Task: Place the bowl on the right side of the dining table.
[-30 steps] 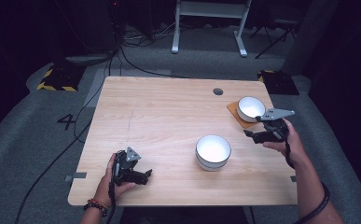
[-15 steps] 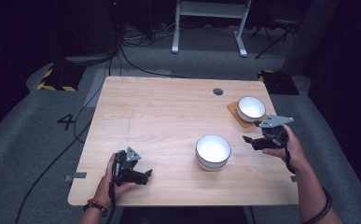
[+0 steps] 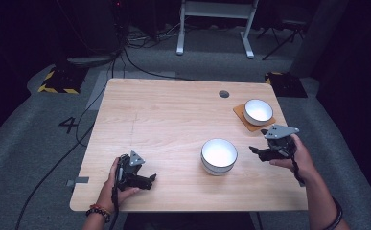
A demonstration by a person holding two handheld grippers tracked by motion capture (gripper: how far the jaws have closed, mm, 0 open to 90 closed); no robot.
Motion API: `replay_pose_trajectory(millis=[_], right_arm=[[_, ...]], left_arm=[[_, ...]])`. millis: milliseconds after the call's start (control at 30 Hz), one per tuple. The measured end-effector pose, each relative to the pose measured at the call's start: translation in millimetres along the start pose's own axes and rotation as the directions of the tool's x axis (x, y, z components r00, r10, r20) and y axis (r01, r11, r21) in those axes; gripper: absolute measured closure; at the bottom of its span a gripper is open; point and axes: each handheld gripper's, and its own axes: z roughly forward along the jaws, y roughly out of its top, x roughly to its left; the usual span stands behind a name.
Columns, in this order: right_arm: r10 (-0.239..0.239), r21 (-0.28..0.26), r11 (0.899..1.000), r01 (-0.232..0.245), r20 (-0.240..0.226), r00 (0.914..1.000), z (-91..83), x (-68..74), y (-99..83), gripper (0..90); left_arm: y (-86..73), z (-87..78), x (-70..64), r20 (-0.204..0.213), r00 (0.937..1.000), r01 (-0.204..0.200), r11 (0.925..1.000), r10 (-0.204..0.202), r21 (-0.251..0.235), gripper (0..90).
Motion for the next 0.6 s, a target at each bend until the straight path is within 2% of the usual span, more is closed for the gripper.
replay_pose_trajectory(millis=[100, 133, 167, 333, 400, 600], right_arm=[[-0.019, -0.003, 1.000, 0.019, -0.005, 0.9998, -0.5, 0.0, -3.6, 21.8], [0.004, 0.000, 1.000, -0.004, -0.004, 1.0000, -0.6, 2.5, -4.1, 21.8], [0.006, 0.004, 1.000, -0.006, -0.003, 1.0000, -0.8, 3.3, -5.0, 21.7], [0.012, 0.012, 1.000, -0.012, -0.003, 0.9999, -0.4, 5.9, -10.4, 21.6], [-0.004, 0.020, 1.000, 0.004, 0.004, 1.0000, -0.1, 5.6, -13.0, 21.7], [0.010, 0.035, 0.999, -0.011, 0.014, 0.9998, 0.8, 7.8, -21.7, 21.5]], left_arm=[[0.0, 0.0, 0.0, 0.000, 1.0000, 0.000, 1.0000, 0.000, 0.000, 0.1], [0.0, 0.0, 0.0, 0.000, 1.0000, 0.000, 1.0000, 0.000, 0.000, 0.1], [0.0, 0.0, 0.0, 0.000, 1.0000, 0.000, 1.0000, 0.000, 0.000, 0.1], [0.0, 0.0, 0.0, 0.000, 1.0000, 0.000, 1.0000, 0.000, 0.000, 0.1], [0.0, 0.0, 0.0, 0.000, 1.0000, 0.000, 1.0000, 0.000, 0.000, 0.1], [0.0, 0.0, 0.0, 0.000, 1.0000, 0.000, 1.0000, 0.000, 0.000, 0.1]])
